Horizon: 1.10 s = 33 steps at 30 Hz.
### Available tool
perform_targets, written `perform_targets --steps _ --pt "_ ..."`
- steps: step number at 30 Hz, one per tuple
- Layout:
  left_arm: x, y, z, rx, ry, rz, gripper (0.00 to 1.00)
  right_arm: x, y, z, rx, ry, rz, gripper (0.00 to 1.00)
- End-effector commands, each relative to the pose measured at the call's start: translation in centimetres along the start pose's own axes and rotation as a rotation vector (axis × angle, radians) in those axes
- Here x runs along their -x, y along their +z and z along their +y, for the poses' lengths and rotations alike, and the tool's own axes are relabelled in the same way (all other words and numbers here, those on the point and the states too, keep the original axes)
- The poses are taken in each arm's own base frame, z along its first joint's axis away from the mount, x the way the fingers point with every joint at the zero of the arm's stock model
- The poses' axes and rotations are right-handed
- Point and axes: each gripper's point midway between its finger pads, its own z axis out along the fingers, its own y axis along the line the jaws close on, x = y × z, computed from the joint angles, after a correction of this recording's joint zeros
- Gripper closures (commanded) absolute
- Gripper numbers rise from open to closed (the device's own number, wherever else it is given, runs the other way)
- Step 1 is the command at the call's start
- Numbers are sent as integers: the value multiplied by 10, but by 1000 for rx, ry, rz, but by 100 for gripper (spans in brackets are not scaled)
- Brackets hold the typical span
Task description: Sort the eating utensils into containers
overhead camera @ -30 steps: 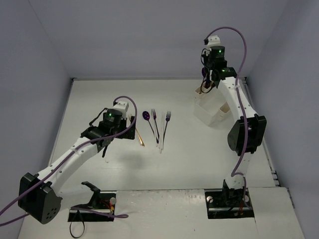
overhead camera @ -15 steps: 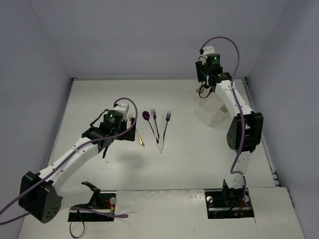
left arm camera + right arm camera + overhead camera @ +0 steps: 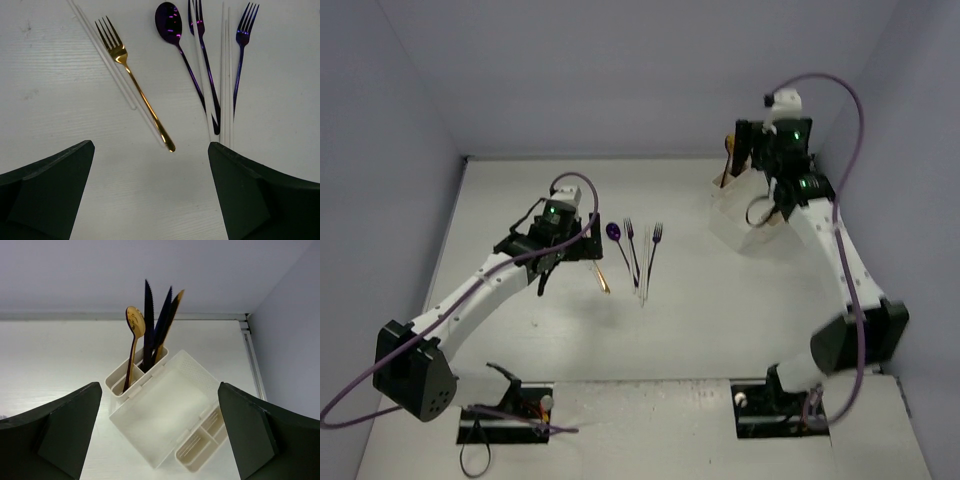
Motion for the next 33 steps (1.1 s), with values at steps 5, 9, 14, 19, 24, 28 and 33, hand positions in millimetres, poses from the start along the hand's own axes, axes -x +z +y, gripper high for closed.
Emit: perform_targets --steps 5,9,14,19,24,28,33 --pt "32 37 -35 50 -176 11 3 7 -114 -43 -117 297 -193 0" --pt "31 64 -46 105 -189 46 3 -12 -156 -49 -97 339 -224 0" --pt "22 96 -41 199 -227 82 3 -41 -184 -56 -107 332 -185 0" --pt "12 117 -34 279 -241 110 3 -55 -210 -56 -77 346 -188 0" --pt "5 128 -27 330 -251 117 23 -69 -222 -54 -48 329 -159 0" --pt "1 138 -32 328 -255 130 42 -69 -234 -55 -43 332 -173 0" --pt "2 145 -42 330 -256 123 48 -64 -241 -55 -28 333 -192 0"
